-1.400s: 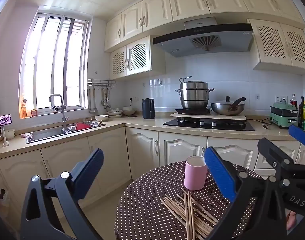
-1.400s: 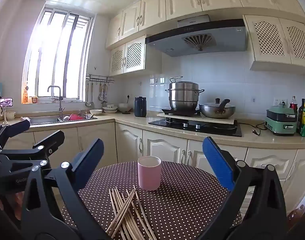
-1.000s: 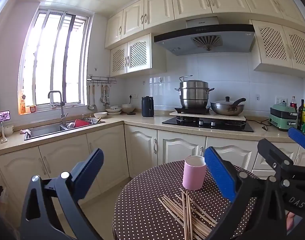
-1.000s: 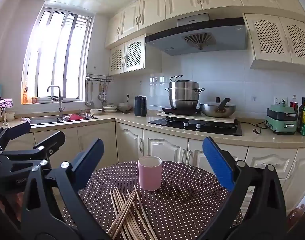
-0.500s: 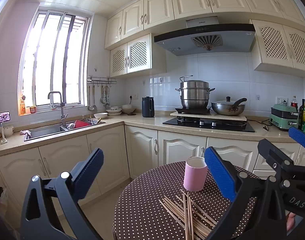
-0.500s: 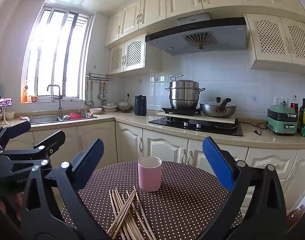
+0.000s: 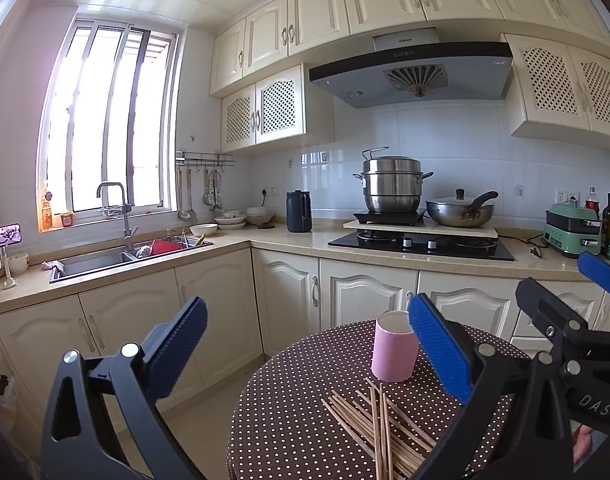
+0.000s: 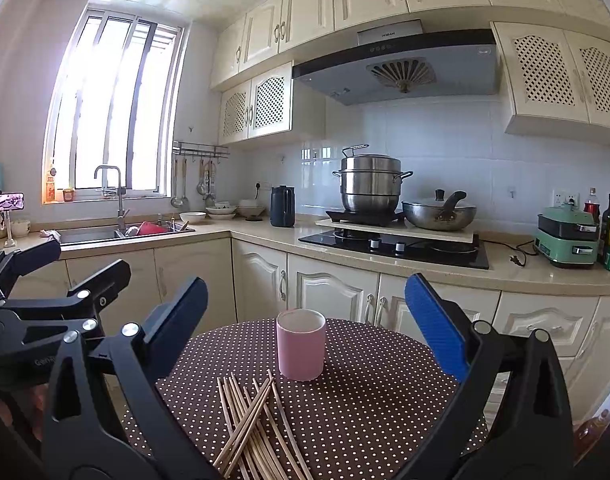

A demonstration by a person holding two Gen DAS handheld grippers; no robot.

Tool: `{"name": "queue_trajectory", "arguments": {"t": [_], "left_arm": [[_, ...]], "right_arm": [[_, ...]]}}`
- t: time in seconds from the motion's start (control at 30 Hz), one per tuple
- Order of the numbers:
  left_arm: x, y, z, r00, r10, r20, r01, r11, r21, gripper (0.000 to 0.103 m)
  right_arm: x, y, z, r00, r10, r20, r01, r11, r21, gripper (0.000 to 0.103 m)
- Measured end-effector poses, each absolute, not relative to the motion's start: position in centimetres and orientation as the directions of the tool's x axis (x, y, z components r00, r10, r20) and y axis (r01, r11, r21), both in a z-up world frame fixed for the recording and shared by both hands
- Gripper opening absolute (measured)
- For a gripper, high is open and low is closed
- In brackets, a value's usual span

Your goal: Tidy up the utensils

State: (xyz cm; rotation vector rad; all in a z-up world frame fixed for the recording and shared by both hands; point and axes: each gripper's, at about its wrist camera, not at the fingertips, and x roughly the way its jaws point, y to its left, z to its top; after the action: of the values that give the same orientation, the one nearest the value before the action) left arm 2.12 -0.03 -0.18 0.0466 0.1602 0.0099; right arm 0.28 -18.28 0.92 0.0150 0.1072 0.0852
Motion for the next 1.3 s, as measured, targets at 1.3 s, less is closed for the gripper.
{"name": "queue_trajectory", "arguments": {"t": [1.3], "left_arm": [[2.76,-0.05,-0.68,0.982,0.017,-0.186,-0.007,0.998,0.056,0.099]], "right_arm": [[1.04,-18.52,0.25,0.987,0.084,-0.138,-0.082,0.996,0.022,0.097]]}}
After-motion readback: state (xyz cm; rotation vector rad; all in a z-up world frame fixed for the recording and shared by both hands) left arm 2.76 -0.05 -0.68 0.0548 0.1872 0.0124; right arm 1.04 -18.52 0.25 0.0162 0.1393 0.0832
